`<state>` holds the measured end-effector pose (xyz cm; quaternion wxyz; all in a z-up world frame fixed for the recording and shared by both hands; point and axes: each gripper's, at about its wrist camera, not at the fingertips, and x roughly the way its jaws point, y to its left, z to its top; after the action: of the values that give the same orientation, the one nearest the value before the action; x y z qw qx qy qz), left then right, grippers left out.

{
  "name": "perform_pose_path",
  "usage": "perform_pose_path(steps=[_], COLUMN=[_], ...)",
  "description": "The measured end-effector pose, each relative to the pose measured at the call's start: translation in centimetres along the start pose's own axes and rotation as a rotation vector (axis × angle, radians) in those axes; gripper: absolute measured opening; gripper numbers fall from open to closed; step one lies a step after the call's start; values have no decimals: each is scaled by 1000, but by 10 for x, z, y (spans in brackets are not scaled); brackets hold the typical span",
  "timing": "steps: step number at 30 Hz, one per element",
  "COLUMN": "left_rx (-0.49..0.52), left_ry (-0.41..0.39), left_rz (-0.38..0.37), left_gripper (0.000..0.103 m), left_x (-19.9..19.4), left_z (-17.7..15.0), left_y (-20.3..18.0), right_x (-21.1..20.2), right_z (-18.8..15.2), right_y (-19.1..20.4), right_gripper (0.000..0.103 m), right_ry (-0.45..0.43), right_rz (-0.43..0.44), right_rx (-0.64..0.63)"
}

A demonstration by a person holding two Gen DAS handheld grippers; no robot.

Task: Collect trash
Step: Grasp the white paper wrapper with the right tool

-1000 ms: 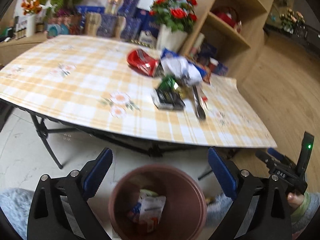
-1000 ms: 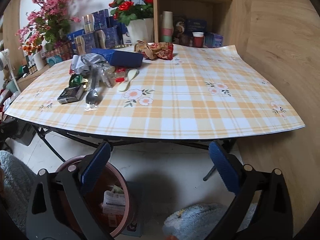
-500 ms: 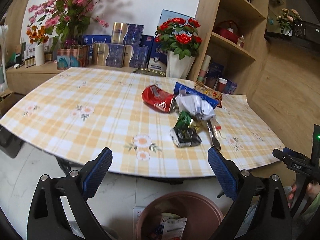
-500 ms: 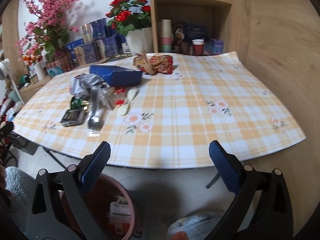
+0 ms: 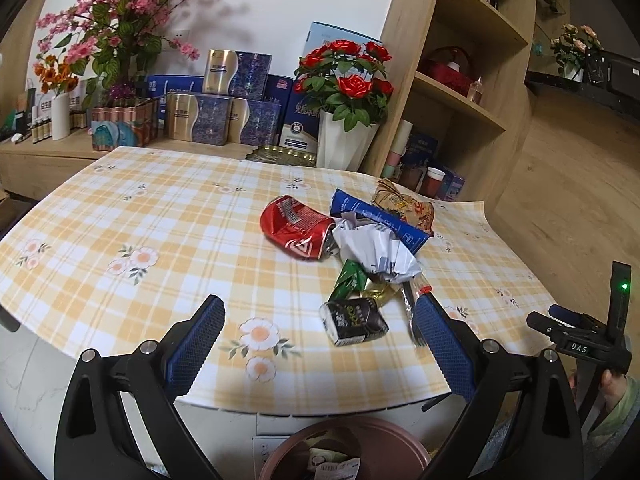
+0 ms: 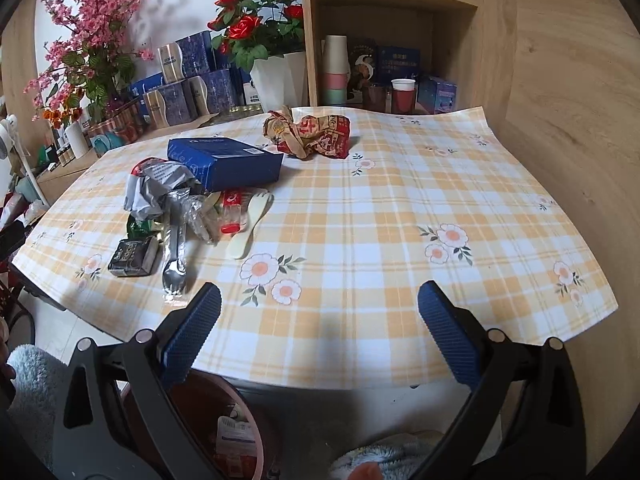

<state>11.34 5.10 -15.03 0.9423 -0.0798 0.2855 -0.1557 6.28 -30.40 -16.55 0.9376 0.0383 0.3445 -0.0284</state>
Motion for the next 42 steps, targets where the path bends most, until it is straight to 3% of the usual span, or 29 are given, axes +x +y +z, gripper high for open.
perform_pose_path(steps=[21,36,42], left_rx=[12,-10,-45], left_ry=[51,62,55], left_rz=[-43,10,40], left_gripper=[94,94,94], left_x=[41,37,36], left_z=[12,8,5], left_y=[-8,18,32], right_x=[36,50,69], right_z=[20,40,63], right_y=[14,104,154], right_gripper=[97,97,83], right_ry=[23,-37,-56], right_rz=[14,171,271], right_rx=[-13,-227,-312])
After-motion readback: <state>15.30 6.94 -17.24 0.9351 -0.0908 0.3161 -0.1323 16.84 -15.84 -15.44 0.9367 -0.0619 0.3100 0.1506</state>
